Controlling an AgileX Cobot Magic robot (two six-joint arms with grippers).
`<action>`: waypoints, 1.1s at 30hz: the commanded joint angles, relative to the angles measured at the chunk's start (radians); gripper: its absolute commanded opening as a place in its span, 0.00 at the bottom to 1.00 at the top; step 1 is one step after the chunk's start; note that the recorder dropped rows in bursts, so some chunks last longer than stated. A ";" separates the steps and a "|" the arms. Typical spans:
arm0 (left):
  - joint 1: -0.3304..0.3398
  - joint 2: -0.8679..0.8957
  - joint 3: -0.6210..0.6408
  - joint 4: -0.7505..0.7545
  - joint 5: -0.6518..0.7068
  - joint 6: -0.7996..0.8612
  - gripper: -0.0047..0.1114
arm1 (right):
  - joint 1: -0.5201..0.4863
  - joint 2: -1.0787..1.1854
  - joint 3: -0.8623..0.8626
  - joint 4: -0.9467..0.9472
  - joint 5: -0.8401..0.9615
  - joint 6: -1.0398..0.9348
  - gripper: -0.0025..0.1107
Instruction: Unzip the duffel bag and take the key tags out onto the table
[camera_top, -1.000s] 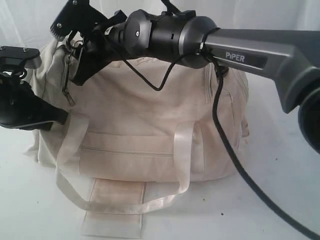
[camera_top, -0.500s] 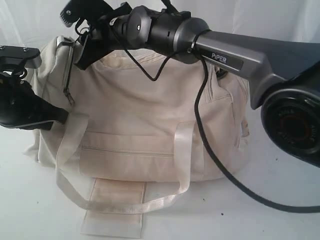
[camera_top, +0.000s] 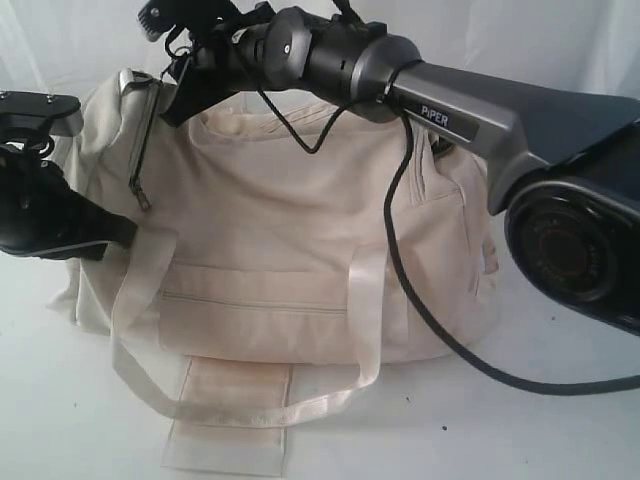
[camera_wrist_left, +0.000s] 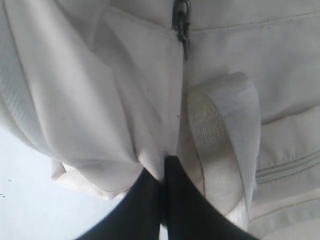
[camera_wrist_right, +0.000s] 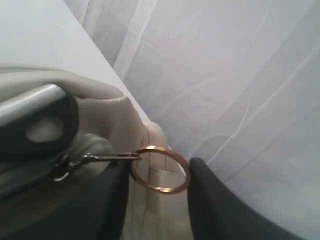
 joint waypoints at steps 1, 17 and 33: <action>-0.001 -0.014 0.010 -0.019 0.065 0.009 0.04 | -0.021 -0.013 -0.021 0.009 -0.016 0.031 0.02; -0.001 -0.162 0.010 -0.016 -0.100 0.012 0.61 | -0.021 -0.044 -0.021 0.009 0.062 0.050 0.02; -0.001 0.024 0.002 -0.056 -0.314 0.005 0.32 | -0.021 -0.064 -0.021 0.009 0.134 0.050 0.02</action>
